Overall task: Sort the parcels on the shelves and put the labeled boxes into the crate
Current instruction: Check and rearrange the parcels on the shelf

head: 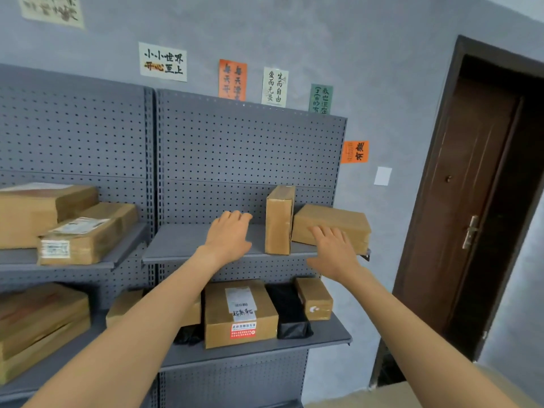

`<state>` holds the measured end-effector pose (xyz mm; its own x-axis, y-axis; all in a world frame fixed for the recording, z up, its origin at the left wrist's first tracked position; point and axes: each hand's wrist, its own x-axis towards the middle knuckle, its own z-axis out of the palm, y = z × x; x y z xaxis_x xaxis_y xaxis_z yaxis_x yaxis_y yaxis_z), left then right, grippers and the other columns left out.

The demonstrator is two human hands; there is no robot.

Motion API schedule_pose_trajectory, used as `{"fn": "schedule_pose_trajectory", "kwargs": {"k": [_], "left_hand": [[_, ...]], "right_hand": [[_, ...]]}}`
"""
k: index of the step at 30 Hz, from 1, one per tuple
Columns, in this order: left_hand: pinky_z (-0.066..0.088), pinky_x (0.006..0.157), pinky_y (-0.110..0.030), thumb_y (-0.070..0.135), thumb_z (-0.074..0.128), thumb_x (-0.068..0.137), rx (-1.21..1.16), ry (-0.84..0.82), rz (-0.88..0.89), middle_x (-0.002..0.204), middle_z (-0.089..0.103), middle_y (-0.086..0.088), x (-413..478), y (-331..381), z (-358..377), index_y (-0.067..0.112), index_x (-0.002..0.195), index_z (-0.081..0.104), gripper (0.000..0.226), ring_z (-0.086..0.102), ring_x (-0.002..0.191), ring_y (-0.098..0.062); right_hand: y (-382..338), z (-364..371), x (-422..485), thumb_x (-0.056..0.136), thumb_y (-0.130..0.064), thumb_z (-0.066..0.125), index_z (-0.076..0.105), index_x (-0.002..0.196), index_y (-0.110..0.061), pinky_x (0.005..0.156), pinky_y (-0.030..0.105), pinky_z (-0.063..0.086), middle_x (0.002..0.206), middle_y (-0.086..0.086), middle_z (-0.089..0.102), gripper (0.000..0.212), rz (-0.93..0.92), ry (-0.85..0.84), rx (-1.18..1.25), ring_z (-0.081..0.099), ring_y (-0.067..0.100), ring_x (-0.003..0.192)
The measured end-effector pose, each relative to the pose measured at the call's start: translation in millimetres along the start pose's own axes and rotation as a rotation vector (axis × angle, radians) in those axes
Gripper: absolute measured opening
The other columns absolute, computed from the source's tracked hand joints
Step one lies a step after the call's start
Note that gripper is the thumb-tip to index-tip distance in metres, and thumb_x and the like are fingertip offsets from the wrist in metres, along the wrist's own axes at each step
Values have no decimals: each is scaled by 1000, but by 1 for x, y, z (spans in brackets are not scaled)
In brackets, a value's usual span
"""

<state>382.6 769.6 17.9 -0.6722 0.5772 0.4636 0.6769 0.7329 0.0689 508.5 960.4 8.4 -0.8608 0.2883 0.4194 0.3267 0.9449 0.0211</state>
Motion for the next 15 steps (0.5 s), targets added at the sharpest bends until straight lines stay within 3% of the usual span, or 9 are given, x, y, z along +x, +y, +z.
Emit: {"fn": "schedule_pose_trajectory", "kwargs": {"k": [8,15], "left_hand": [[40,99,-39,31,61,88,-91,0,33,139,44,-10,92,16,30,14,143,34,64,38,128,-30],[40,105,-44,58,69,75,-670,-87,-151,142,38,-4,132,22,53,30,145,30,84,40,130,-23]], "right_hand": [[23,29,81,86,-32,61,29,145,-17,111,42,29,146,6,38,70,8,-14,119,33,28,135],[20,55,124,82,-31,64,36,137,-17,103,41,37,140,6,46,63,-41,-38,261,41,30,127]]}}
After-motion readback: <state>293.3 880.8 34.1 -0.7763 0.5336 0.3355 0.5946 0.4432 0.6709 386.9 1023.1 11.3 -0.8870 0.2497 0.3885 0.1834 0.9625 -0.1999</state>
